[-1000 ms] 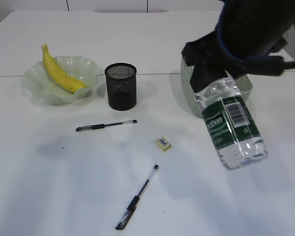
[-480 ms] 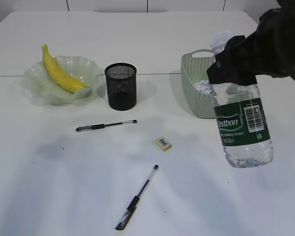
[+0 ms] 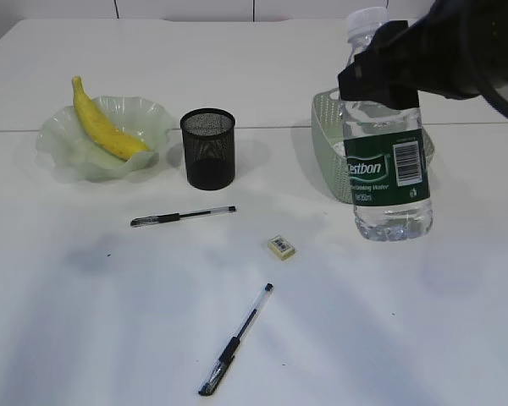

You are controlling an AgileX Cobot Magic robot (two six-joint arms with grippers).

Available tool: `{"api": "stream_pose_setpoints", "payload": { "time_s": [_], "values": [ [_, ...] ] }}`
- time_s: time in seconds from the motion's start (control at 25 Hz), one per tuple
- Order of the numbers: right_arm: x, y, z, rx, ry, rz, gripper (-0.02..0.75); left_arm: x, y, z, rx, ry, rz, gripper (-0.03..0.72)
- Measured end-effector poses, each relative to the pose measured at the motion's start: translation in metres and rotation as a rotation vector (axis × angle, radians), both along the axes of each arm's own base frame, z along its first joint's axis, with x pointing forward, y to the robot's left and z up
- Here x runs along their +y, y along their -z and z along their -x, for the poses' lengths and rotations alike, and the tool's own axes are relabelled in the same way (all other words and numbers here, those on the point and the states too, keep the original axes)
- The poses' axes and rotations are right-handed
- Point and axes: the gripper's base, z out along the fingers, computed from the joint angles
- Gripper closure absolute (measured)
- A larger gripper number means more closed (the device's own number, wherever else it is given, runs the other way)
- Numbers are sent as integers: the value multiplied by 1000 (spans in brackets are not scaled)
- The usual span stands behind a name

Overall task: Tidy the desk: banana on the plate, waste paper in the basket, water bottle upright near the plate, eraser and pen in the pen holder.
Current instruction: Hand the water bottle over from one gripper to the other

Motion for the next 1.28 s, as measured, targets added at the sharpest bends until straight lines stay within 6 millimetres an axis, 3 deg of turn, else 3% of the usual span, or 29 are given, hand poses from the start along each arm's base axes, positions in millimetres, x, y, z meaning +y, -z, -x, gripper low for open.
{"api": "stream_pose_setpoints", "payload": {
  "time_s": [0.32, 0.92, 1.28],
  "values": [
    [3, -1, 1, -16, -39, -7, 387, 0, 0, 0, 0, 0, 2, 235],
    [33, -6, 6, -128, -389, -117, 387, -1, 0, 0, -3, 7, 8, 235],
    [46, -27, 11, -300, -532, -290, 387, -16, -8, -2, -100, 192, 68, 235]
  ]
}}
